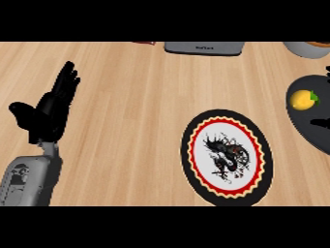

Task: Pick the lemon from the plate and place it in the pan

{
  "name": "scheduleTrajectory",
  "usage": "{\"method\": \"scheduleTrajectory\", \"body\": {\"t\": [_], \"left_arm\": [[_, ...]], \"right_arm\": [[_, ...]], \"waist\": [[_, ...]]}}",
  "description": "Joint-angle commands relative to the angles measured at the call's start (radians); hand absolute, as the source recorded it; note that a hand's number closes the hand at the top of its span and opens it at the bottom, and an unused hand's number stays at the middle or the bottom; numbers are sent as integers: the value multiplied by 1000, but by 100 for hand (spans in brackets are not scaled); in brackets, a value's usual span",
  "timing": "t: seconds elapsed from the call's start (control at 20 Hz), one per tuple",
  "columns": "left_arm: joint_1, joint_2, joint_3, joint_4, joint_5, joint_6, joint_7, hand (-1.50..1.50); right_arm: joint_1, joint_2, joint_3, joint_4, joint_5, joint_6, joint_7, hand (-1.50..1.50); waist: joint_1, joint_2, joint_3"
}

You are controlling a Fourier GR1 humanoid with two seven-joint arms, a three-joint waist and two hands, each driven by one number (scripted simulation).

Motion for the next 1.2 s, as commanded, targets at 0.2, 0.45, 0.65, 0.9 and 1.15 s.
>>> {"method": "scheduleTrajectory", "body": {"t": [0.2,0.45,0.65,0.9,1.15], "left_arm": [[17,32,31,-19,7,-1,15,0],[45,26,41,4,22,-11,-8,0],[36,48,68,17,21,-3,-13,0],[66,47,69,-28,33,-7,7,0],[94,43,60,-17,21,-8,-5,0]], "right_arm": [[24,-132,-146,84,-152,250,-104,-150],[134,-205,-149,97,-178,510,-209,-150],[187,-272,-153,68,-203,614,-241,-150],[275,-305,-160,35,-243,664,-261,-150],[332,-317,-142,-14,-274,719,-260,-150]], "waist": [[-32,-12,-2],[-57,-19,-2],[-73,-20,-2],[-77,-29,-2],[-90,-32,-2]]}}
